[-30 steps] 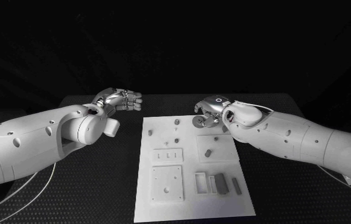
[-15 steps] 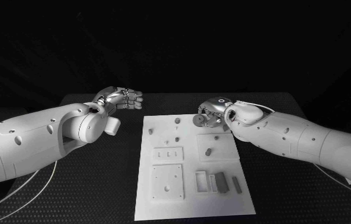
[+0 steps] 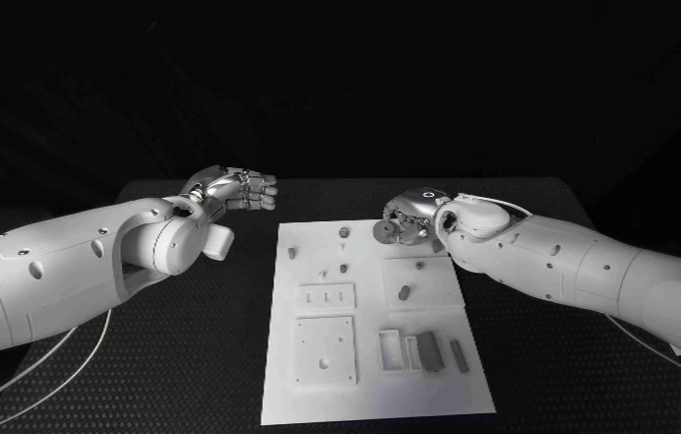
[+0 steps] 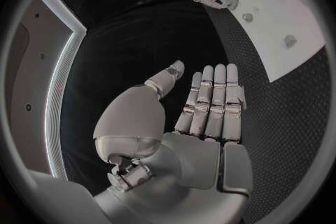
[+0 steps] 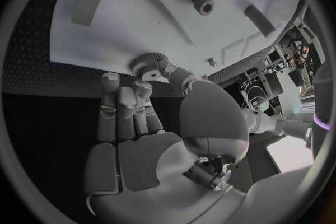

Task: Assemble the parts on the task board

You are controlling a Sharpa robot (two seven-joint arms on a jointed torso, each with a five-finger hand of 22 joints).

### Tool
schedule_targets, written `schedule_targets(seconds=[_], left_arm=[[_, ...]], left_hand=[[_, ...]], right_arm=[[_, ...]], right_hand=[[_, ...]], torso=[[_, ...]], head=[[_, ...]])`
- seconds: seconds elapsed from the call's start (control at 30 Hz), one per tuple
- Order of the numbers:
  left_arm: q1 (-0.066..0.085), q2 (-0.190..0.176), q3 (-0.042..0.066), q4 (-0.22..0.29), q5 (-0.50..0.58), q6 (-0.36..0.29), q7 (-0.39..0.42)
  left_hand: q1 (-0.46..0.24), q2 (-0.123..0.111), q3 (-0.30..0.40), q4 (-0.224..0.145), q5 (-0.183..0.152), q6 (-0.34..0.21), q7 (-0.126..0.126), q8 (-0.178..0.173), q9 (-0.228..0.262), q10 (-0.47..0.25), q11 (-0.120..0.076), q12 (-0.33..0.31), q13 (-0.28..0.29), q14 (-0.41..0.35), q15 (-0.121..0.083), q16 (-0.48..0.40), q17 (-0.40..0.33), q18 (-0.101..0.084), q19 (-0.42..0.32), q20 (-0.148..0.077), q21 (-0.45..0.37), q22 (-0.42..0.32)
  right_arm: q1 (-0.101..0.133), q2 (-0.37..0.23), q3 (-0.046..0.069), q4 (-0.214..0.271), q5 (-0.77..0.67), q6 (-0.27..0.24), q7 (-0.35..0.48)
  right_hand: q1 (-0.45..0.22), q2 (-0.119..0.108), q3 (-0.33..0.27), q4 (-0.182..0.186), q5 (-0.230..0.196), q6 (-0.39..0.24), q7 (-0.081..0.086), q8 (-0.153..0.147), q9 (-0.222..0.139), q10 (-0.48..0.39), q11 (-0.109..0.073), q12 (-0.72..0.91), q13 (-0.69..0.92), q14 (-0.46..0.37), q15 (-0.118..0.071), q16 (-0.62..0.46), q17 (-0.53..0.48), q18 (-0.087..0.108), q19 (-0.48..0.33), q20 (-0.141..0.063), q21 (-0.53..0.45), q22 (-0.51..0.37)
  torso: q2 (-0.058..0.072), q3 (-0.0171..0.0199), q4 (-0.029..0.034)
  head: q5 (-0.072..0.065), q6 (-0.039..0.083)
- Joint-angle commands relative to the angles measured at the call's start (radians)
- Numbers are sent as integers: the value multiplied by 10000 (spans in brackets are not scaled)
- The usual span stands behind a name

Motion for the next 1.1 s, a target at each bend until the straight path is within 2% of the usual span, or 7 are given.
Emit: schedule_targets(seconds=[0.03, 0.2, 0.4, 0.67, 0.8, 0.9, 1.1], left_arm=[[13, 15, 6, 13, -29, 117, 51], [13, 14, 6, 16, -29, 136, 39], [13, 8, 6, 17, -29, 151, 20], [13, 4, 6, 16, -29, 148, 16], [13, 4, 6, 23, -29, 159, 14], [13, 4, 6, 25, -29, 166, 14], [13, -4, 6, 23, -29, 158, 9]], left_hand=[[-48, -28, -61, 28, 32, 24, 71, -45, -17, 54, 27, -47, 12, 28, 48, -51, 16, 165, -20, 66, -65, 9], [-48, -27, -60, 29, 32, 25, 70, -46, -17, 55, 27, -50, 13, 28, 48, -55, 21, 166, -20, 65, -66, 10], [-46, -29, -60, 27, 32, 25, 70, -47, -17, 56, 27, -54, 14, 28, 48, -60, 25, 167, -21, 65, -68, 11], [-41, -33, -59, 24, 32, 25, 69, -49, -17, 57, 26, -60, 16, 29, 48, -66, 32, 169, -22, 65, -71, 13], [-39, -35, -59, 22, 32, 25, 69, -49, -17, 57, 26, -63, 17, 29, 48, -70, 35, 169, -22, 65, -72, 14], [-38, -36, -59, 22, 32, 26, 69, -50, -16, 58, 27, -65, 18, 30, 48, -72, 38, 170, -22, 65, -73, 14], [-34, -34, -57, 21, 32, 26, 69, -51, -16, 60, 26, -69, 20, 31, 48, -76, 43, 171, -22, 65, -74, 16]], right_arm=[[-74, 47, -45, -44, 7, 544, 200], [-99, 58, -59, -57, 7, 714, 179], [-101, 63, -65, -36, 25, 863, 151], [-101, 70, -66, -2, -8, 827, 90], [-101, 91, -66, -6, -129, 799, 63], [-112, 106, -70, -12, -454, 731, 42], [-136, 97, -87, 8, -785, 615, 15]], right_hand=[[-10, 155, -27, 24, 38, 842, 178, 39, -13, -287, 14, 44, -16, -1, -60, 37, -22, 203, -65, -21, 39, 179], [-77, 190, -59, 53, 37, 891, 161, 63, -12, -292, -1, 49, -38, -10, -73, 43, -32, 203, -82, -17, 41, 180], [-573, -31, -219, 327, 37, 922, 150, 65, -34, -303, -11, 64, -88, -31, -81, 55, -58, 203, -112, 6, 38, 174], [-1002, 106, -255, 522, 39, 1125, 73, 164, -14, -295, -82, 107, -141, -27, -142, 100, -84, 203, -123, -36, 60, 179], [-950, 163, -232, 382, 39, 1235, 31, 223, 10, -286, -121, 127, -159, -24, -175, 116, -94, 203, -128, -64, 79, 185], [-698, 330, -157, 33, 39, 1391, -34, 310, 56, -258, -183, 156, -186, -7, -231, 141, -111, 203, -117, -103, 115, 190], [-138, 466, -24, -624, 39, 1523, -90, 380, 107, -213, -239, 184, -235, 22, -287, 161, -145, 203, -95, -128, 156, 184]], torso=[[1, -1, -2], [0, -4, 5], [-2, -5, -1], [-2, -4, 4], [-2, -7, -3], [1, -3, -5], [-2, 0, -8]], head=[[0, -13], [-1, -40], [-18, -64], [-12, -68], [-13, -66], [-11, -65], [-36, -81]])
